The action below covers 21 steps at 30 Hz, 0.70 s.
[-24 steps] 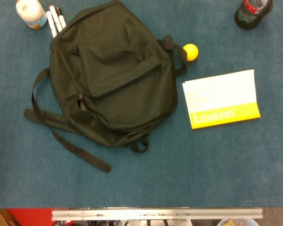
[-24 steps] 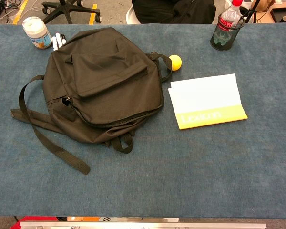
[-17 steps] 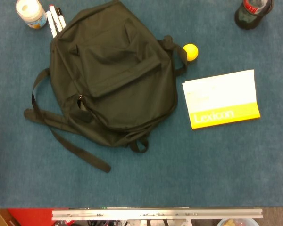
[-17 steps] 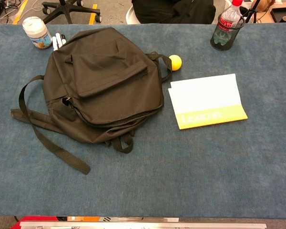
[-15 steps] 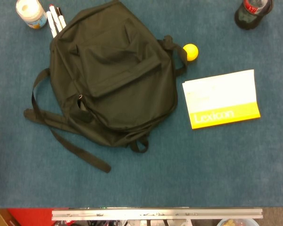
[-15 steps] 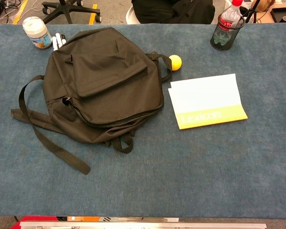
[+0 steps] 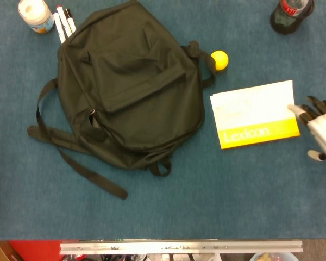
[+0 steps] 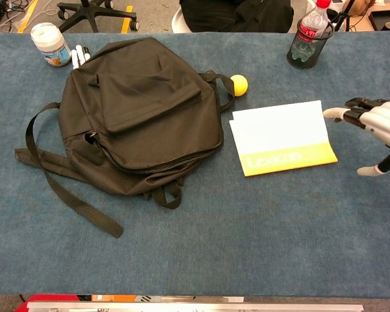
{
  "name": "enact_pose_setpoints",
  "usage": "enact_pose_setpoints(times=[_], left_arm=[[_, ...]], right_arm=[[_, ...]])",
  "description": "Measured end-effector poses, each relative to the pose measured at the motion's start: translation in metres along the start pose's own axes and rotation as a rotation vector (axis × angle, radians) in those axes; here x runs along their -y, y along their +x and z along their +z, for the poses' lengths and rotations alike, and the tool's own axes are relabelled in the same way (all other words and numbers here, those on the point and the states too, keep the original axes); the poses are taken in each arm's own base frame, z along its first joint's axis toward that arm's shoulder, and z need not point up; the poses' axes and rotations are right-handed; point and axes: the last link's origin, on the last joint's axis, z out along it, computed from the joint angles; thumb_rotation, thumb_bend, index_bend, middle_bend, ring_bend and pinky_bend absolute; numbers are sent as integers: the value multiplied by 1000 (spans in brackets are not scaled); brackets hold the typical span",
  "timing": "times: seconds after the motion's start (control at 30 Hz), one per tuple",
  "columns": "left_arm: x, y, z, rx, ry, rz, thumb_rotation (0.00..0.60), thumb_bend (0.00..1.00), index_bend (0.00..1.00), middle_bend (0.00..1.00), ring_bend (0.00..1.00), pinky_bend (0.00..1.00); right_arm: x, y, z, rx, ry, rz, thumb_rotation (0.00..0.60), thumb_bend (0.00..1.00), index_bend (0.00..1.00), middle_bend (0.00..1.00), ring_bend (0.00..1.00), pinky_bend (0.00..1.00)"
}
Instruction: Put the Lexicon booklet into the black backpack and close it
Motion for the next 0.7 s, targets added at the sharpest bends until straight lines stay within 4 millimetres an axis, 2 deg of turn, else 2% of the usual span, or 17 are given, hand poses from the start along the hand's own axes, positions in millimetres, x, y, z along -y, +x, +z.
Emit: enact_pose_setpoints(times=[0.2,0.33,0.7], left_arm=[[-3,-11,1,-29,19,-17,600,264,206,188,131,238],[2,-1,-5,-23,16,-18,600,264,206,188,131,238],[7,0,-9,-5,28,-13,600,264,206,188,131,239]], right_arm=[[6,-12,26,38,14,-27,600,30,134,243,94,219],[10,-16,41,44,20,-45,600,31,134,243,94,218],[14,-22,62,65,21,-57,600,34,134,244,93,232]])
